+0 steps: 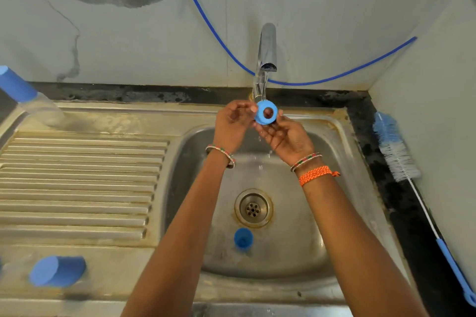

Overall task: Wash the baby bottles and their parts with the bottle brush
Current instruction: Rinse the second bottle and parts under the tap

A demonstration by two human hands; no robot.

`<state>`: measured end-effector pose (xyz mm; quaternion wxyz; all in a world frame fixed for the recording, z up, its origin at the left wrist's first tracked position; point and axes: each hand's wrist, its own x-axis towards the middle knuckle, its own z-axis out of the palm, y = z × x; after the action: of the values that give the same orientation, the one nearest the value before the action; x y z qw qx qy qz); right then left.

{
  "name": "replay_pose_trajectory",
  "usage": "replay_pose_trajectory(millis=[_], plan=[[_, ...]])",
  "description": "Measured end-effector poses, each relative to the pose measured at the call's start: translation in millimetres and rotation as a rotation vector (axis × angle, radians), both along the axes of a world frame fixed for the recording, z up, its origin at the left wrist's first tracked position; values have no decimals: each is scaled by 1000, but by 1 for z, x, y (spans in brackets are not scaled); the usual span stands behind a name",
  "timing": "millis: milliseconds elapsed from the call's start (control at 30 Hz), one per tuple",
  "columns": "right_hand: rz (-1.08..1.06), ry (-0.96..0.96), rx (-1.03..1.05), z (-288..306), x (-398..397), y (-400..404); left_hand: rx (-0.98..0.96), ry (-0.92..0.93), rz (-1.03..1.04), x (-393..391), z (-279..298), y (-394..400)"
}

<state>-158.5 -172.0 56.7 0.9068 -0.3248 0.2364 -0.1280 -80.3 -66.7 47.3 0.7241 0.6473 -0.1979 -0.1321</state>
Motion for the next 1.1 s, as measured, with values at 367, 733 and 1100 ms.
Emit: replay_pose_trajectory(millis=[367, 733, 1100], plan=[[-128, 79, 41, 13, 29, 1, 127, 100, -285, -3, 16, -1], [-116, 199, -59, 20, 23, 12, 160, -8, -178, -7, 14, -5], [14, 426, -893, 1, -14, 34, 147, 190, -156, -38, -3, 61]])
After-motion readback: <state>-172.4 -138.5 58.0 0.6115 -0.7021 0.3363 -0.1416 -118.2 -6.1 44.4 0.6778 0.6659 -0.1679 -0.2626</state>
